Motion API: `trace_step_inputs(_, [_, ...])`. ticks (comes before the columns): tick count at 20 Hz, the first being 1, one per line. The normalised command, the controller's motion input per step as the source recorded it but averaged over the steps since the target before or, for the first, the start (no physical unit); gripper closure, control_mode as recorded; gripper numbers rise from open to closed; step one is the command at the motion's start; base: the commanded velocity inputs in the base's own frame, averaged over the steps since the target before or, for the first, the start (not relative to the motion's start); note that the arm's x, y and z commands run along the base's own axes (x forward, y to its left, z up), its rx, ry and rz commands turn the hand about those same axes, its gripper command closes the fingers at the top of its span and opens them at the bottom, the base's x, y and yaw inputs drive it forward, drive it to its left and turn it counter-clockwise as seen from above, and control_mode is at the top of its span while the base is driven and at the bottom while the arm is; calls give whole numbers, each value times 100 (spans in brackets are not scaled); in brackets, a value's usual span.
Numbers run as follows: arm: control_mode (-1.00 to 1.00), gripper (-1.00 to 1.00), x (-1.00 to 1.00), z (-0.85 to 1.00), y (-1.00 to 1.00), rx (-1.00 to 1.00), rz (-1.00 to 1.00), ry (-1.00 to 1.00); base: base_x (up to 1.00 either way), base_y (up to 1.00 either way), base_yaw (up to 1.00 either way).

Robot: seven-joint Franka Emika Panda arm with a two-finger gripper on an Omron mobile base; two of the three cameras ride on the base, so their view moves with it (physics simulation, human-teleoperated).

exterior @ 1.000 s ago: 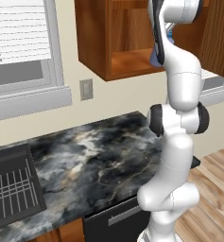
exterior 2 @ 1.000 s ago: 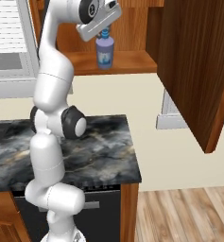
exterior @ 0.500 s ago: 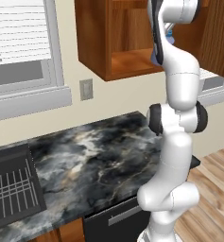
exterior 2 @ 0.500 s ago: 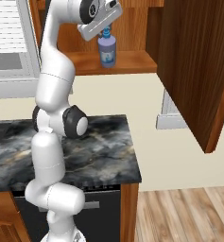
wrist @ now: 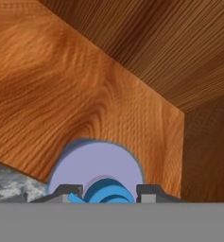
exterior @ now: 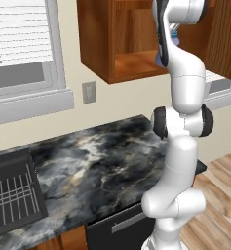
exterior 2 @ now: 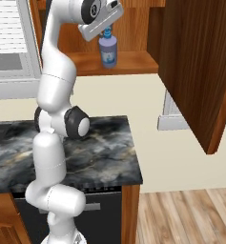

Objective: Pick up the bar soap and soap dispenser from the sink, and place them back in the cabinet, and close the cabinet door.

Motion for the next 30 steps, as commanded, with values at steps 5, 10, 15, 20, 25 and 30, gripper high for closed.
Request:
trace_step_inputs(5, [-100,100,0,0,0,2,2,0,0,0,0])
trace_step_inputs(10, [-100,100,0,0,0,0,1,0,0,0,0])
trace_step_inputs(15, [-100,100,0,0,0,0,1,0,0,0,0])
trace_step_inputs(20, [-100,100,0,0,0,0,0,0,0,0,0])
trace_step_inputs(25, [-100,100,0,0,0,0,0,0,0,0,0])
trace_step_inputs(30, [-100,100,0,0,0,0,0,0,0,0,0])
